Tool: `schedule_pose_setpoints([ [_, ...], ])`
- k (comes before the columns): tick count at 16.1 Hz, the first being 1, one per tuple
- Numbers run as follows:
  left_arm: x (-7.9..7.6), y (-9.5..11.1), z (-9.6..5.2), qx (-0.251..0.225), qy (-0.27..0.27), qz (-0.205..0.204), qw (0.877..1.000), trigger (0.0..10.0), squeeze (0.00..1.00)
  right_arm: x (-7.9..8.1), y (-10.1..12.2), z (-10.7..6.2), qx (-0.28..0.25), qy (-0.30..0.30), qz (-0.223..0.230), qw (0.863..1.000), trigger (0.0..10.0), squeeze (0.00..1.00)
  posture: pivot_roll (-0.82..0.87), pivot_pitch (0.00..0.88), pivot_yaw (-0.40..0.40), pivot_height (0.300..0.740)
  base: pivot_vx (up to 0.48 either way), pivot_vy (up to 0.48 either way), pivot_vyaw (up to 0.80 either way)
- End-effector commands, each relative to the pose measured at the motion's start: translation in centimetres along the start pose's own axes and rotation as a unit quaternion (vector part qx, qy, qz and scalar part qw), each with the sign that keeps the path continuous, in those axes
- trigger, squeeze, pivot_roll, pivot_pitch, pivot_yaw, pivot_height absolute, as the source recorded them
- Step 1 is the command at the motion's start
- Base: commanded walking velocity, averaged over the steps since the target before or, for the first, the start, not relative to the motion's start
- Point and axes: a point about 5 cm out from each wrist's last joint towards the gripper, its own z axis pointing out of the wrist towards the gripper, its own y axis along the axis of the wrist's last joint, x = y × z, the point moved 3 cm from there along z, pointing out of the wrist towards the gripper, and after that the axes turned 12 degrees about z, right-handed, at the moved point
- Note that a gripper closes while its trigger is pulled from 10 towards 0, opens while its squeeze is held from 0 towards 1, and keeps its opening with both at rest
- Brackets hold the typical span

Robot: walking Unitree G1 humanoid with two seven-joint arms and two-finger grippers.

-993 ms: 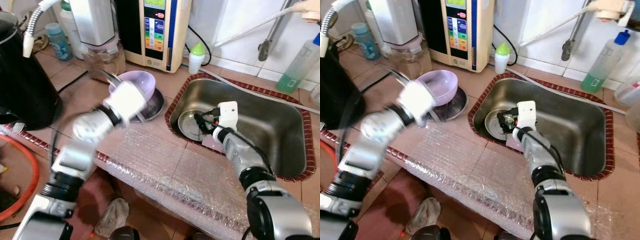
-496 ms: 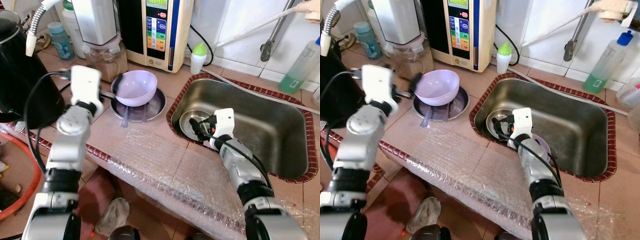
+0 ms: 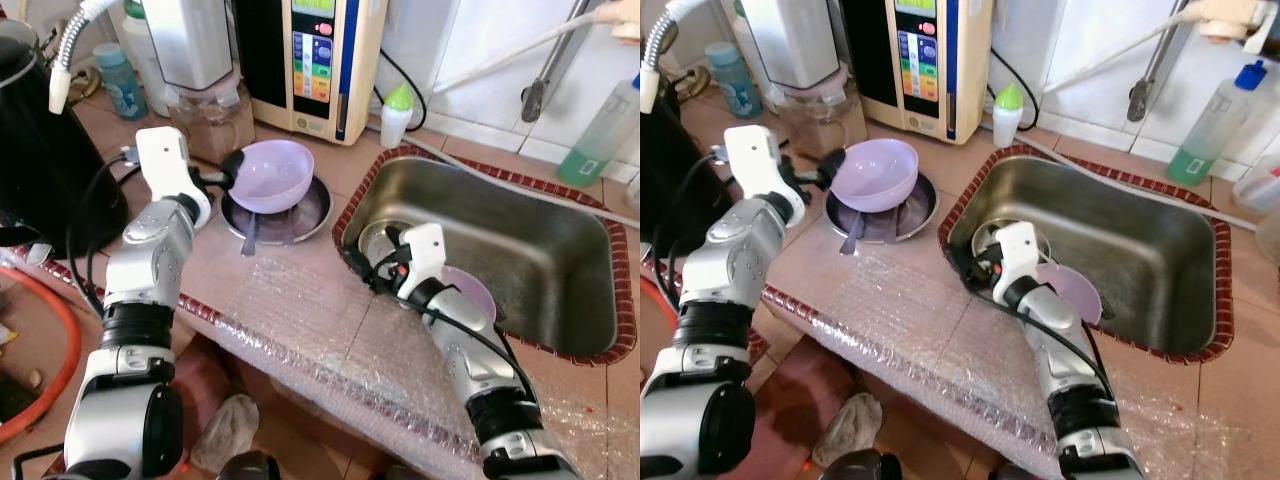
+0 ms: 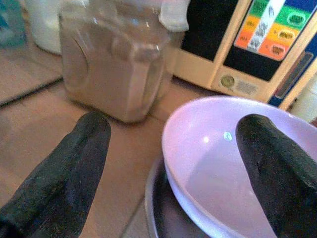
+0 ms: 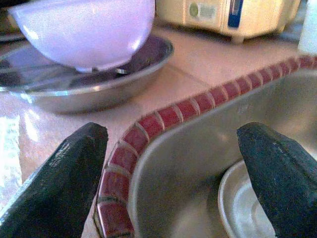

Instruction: Kitchen organization

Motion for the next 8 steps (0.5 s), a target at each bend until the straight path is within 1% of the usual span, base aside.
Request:
schedule_pose_setpoints([
  [1,-0.1,0.0,0.4,0.016,-0.004,-0.026,1.000,5.8,0.00,0.4,0.6,-0.1,-0.009,0.007,-0.012,1.000,10.0,0.00,-0.03,0.030,0.039,0.740,0.000,0.000,0.00],
  [2,-0.2,-0.3,0.5,0.030,-0.010,-0.044,0.999,0.0,0.00,0.7,0.7,-0.1,-0.008,0.013,-0.025,1.000,10.0,0.00,-0.04,0.031,0.043,0.740,0.000,0.000,0.00],
  [4,-0.5,-0.7,0.6,0.050,-0.021,-0.068,0.996,0.0,0.00,1.0,1.0,-0.3,-0.009,0.023,-0.035,0.999,10.0,0.00,-0.04,0.031,0.045,0.740,0.000,0.000,0.00],
  [6,-0.7,-0.7,0.6,0.057,-0.028,-0.078,0.995,0.0,0.00,1.2,1.2,-0.2,-0.012,0.026,-0.037,0.999,10.0,0.00,-0.04,0.031,0.045,0.740,0.000,0.000,0.00],
  [7,-1.0,-0.7,0.7,0.060,-0.037,-0.110,0.991,0.0,0.00,1.4,1.3,-0.3,-0.012,0.032,-0.042,0.999,10.0,0.00,-0.04,0.035,0.046,0.740,0.000,0.000,0.00],
  [8,-1.2,-0.6,0.7,0.063,-0.045,-0.121,0.990,0.0,0.00,1.5,1.2,-0.2,-0.012,0.032,-0.043,0.999,10.0,0.00,-0.04,0.035,0.046,0.740,0.000,0.000,0.00],
])
